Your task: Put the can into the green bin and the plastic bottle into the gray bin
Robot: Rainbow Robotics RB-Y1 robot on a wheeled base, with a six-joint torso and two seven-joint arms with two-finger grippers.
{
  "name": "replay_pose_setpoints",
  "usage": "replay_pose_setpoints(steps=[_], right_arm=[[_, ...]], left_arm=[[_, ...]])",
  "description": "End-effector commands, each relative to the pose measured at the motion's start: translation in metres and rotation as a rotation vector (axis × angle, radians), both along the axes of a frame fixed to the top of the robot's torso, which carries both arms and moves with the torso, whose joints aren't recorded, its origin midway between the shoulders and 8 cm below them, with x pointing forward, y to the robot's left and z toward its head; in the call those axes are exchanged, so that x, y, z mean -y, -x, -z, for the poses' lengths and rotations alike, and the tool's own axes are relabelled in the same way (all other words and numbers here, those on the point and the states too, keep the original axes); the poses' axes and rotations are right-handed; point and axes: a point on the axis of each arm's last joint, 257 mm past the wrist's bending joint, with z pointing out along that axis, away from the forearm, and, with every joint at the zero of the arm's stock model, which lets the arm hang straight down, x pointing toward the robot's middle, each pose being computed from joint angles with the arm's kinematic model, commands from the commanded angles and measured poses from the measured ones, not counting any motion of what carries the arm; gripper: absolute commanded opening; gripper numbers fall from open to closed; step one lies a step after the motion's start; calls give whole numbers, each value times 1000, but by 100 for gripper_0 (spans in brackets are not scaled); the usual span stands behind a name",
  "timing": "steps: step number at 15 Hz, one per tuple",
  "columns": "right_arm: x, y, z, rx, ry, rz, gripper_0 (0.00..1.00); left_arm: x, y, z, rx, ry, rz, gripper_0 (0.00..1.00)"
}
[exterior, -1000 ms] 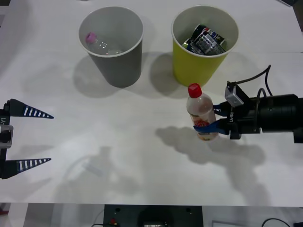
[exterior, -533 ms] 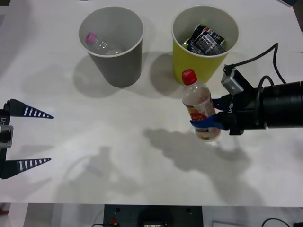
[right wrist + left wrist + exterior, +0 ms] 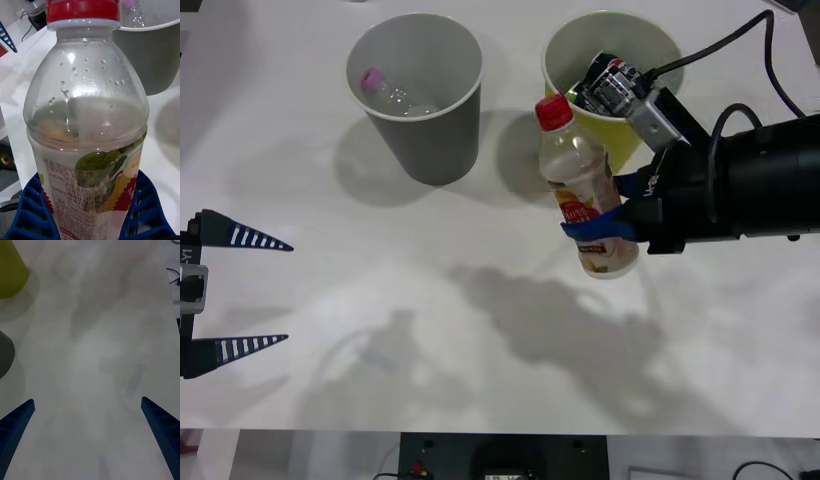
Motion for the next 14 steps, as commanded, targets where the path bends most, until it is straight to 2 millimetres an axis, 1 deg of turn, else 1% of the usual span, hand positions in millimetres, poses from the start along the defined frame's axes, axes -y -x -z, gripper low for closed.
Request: replay_pose_setpoints(steps=[1, 3, 8, 10, 14], right_arm=[[-8, -11, -20, -7, 11, -25, 0], [-19, -23, -39, -10, 9, -43, 0], [-42, -57, -74, 11, 70, -59, 0], [-54, -71, -87, 26, 87, -58, 0], [-79, -105, -107, 33, 76, -29, 0]], left_arm=[[0, 0, 0, 0, 0, 0, 98], [0, 0, 0, 0, 0, 0, 98], [0, 0, 0, 0, 0, 0, 98], [0, 0, 0, 0, 0, 0, 98], [0, 0, 0, 0, 0, 0, 98]])
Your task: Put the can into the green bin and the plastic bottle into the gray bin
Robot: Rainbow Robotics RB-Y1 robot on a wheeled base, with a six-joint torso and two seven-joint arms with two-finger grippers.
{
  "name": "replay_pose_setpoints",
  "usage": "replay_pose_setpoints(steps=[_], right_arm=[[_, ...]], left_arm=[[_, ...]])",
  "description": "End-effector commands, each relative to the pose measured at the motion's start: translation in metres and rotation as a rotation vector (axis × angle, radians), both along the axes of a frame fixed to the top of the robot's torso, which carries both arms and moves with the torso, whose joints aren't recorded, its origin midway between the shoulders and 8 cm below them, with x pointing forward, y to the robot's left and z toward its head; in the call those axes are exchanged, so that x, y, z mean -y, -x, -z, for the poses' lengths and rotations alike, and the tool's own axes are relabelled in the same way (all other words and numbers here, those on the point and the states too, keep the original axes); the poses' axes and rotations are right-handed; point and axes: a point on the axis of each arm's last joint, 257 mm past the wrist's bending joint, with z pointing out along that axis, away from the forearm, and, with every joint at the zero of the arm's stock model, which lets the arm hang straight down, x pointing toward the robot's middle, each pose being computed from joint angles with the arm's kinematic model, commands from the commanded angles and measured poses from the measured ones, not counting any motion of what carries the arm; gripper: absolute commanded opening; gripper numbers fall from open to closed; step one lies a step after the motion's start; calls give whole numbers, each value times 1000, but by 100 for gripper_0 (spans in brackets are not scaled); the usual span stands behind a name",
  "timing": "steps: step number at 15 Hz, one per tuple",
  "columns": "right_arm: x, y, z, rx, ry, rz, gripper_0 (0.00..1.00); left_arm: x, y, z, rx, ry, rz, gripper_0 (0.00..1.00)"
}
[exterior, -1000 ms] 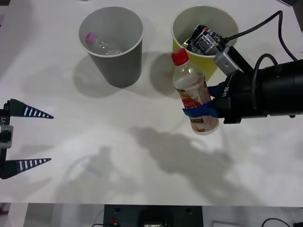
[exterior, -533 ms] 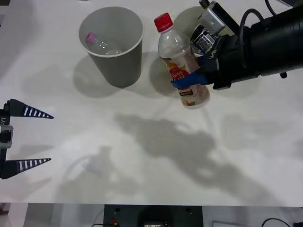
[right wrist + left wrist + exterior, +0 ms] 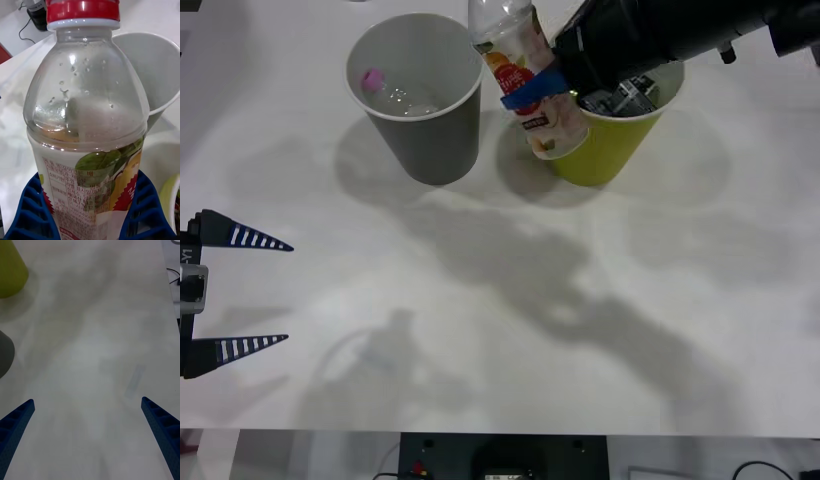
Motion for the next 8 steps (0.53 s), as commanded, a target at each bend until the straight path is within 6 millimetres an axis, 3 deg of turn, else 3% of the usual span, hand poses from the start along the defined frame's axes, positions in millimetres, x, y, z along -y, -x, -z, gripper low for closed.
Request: replay_pose_setpoints(steps=[1, 8], right_arm=[[-19, -24, -13, 7, -2, 22, 0], [-83, -86, -33, 1, 22, 119, 0]], left_arm=[[0, 0, 0, 0, 0, 0, 98], [0, 0, 0, 0, 0, 0, 98]])
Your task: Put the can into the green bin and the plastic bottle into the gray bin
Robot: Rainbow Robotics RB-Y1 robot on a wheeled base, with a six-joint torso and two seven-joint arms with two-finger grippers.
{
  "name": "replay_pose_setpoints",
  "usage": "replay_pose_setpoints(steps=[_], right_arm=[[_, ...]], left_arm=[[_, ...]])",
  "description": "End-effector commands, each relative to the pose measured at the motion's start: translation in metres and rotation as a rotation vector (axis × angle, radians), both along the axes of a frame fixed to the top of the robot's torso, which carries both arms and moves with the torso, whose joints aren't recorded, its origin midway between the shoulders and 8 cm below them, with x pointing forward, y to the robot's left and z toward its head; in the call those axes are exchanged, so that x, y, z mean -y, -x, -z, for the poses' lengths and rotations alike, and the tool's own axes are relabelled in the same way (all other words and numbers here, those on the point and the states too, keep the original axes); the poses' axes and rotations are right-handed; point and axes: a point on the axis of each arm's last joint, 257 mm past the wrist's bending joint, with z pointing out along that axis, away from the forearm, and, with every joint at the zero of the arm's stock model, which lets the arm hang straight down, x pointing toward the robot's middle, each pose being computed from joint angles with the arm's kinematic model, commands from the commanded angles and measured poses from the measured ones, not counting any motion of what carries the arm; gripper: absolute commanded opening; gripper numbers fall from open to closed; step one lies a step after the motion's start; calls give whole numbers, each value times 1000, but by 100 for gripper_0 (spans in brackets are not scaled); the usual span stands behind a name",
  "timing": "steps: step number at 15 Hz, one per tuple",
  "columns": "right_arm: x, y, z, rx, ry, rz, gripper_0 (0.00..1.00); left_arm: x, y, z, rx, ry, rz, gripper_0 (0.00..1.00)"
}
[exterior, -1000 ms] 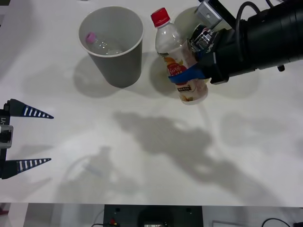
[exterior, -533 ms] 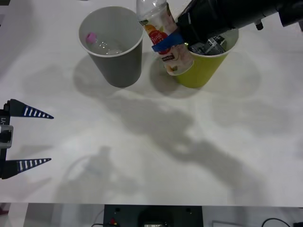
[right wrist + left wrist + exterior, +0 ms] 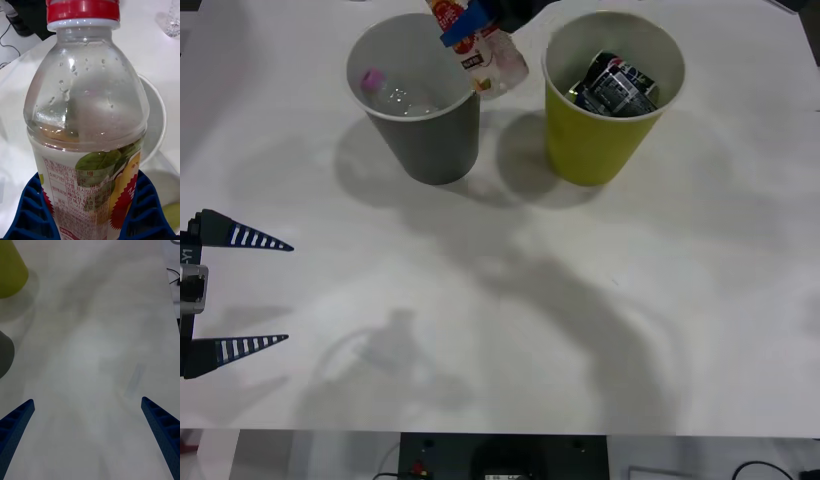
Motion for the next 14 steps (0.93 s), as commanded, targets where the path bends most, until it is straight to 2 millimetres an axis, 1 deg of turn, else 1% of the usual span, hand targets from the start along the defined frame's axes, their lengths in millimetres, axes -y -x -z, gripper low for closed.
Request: replay_pose_setpoints(steps=[1, 2, 6, 8, 11, 12, 13, 14], right_arm=[[-23, -18, -1, -1, 21, 40, 0], [-33, -23, -1, -2, 22, 49, 0], [-66, -38, -4, 24, 17, 86, 0], [-73, -42, -3, 45, 13, 93, 0], [-75, -42, -1, 63, 26, 78, 0], [-76, -42, -1, 67, 28, 73, 3], [-76, -42, -2, 69, 28, 72, 15], [-78, -42, -3, 77, 24, 67, 51]], left_arm=[[0, 0, 0, 0, 0, 0, 98], [0, 0, 0, 0, 0, 0, 98], [0, 0, 0, 0, 0, 0, 98], [0, 0, 0, 0, 0, 0, 98], [0, 0, 0, 0, 0, 0, 98], [0, 0, 0, 0, 0, 0, 98], [0, 0, 0, 0, 0, 0, 98], [0, 0, 0, 0, 0, 0, 98]])
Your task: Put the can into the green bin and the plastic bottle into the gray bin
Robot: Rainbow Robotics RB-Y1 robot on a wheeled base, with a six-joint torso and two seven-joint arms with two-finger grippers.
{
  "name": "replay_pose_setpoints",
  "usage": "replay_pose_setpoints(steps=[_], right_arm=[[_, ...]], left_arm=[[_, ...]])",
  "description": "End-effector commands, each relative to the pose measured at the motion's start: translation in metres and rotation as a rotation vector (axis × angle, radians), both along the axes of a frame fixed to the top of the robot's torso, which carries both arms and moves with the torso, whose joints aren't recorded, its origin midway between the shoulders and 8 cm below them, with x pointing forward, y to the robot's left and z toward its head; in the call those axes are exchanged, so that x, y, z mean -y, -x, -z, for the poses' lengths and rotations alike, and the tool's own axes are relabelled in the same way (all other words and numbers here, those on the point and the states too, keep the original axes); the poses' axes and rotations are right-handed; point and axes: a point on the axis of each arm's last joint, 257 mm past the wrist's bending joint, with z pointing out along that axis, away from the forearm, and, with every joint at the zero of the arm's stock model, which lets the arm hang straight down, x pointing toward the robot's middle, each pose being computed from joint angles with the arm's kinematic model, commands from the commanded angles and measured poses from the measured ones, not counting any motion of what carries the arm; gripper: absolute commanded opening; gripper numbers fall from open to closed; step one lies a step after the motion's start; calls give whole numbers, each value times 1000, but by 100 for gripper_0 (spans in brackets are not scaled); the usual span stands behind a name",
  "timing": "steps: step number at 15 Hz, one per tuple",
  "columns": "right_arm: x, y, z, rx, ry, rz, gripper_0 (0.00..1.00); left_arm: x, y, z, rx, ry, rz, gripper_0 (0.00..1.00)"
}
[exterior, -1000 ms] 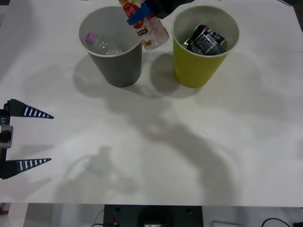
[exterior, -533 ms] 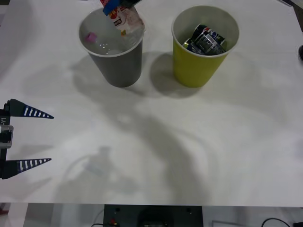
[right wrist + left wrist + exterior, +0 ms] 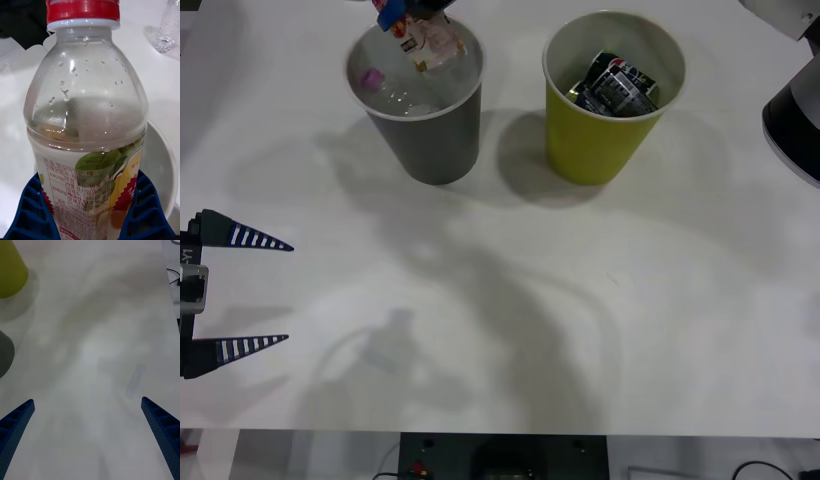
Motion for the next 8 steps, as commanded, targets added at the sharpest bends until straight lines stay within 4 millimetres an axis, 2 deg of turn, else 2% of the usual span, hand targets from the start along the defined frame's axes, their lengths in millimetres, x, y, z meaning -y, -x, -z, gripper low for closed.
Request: replay_pose_setpoints(steps=[1, 2, 5, 8], right_arm=[[-2, 0, -2, 14, -2, -10, 86], [-3, 1, -2, 9, -6, -11, 100], [-5, 4, -2, -4, -16, -18, 100], [17, 12, -3, -26, 11, -52, 100]], left_arm=[[0, 0, 0, 0, 0, 0, 98], [0, 0, 0, 0, 0, 0, 98], [0, 0, 0, 0, 0, 0, 98], [0, 0, 0, 0, 0, 0, 98]])
